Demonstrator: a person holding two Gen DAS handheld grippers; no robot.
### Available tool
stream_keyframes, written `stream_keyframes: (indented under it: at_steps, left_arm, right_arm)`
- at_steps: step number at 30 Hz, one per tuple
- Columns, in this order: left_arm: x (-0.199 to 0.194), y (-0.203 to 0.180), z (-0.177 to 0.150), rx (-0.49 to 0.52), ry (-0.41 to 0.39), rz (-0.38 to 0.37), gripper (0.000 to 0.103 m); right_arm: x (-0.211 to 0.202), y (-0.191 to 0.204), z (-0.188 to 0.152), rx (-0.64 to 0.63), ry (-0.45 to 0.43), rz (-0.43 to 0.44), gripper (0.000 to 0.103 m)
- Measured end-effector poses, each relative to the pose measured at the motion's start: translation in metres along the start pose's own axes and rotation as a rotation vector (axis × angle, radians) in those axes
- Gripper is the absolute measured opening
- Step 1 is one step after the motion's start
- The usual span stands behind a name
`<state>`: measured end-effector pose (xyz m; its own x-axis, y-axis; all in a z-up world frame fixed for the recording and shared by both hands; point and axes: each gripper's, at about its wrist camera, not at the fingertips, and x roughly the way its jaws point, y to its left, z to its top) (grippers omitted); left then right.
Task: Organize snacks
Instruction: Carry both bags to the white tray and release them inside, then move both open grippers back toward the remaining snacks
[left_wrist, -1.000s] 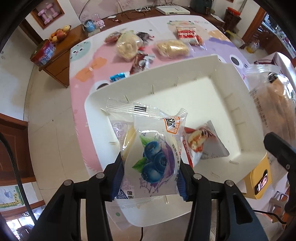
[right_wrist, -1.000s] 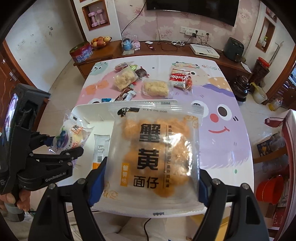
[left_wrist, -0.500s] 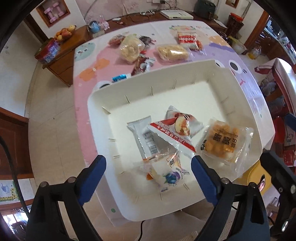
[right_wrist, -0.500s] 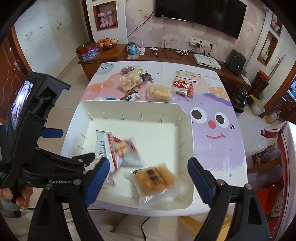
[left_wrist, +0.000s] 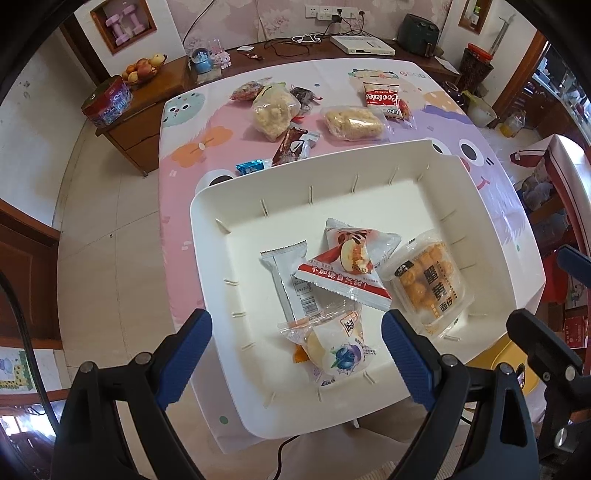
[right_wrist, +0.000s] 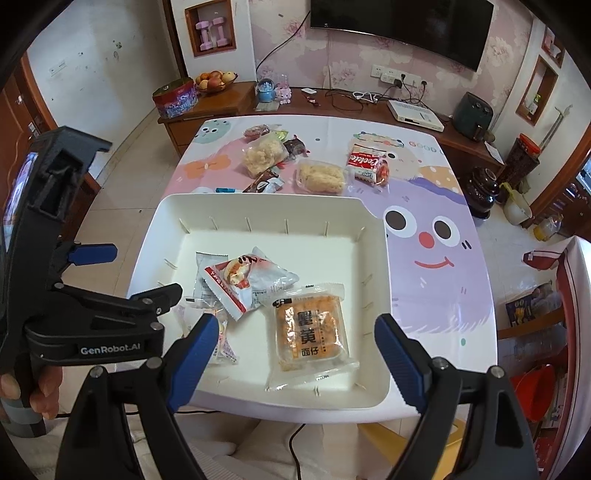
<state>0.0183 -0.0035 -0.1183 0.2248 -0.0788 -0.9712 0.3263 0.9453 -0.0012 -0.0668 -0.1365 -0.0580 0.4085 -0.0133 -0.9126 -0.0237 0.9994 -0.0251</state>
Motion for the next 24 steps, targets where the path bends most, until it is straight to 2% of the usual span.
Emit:
stream_keyframes:
  at_steps: [8, 16, 24]
  left_arm:
    - [0.0, 0.001, 0.006, -0.013, -0.011, 0.003, 0.093]
    - [0.004, 0.002, 0.017, -0.021, -0.024, 0.018, 0.092]
    - [0.001, -0.003, 0.039, 0.027, -0.083, 0.112, 0.092]
  right_arm:
    - [0.002, -0.008, 0.005, 0.029, -0.005, 0.006, 0.087]
    - [0.008, -0.008, 0.015, -0.005, 0.004, 0.001, 0.087]
    - [0.022, -0.012, 0.04, -0.038, 0.004, -0.001, 0.086]
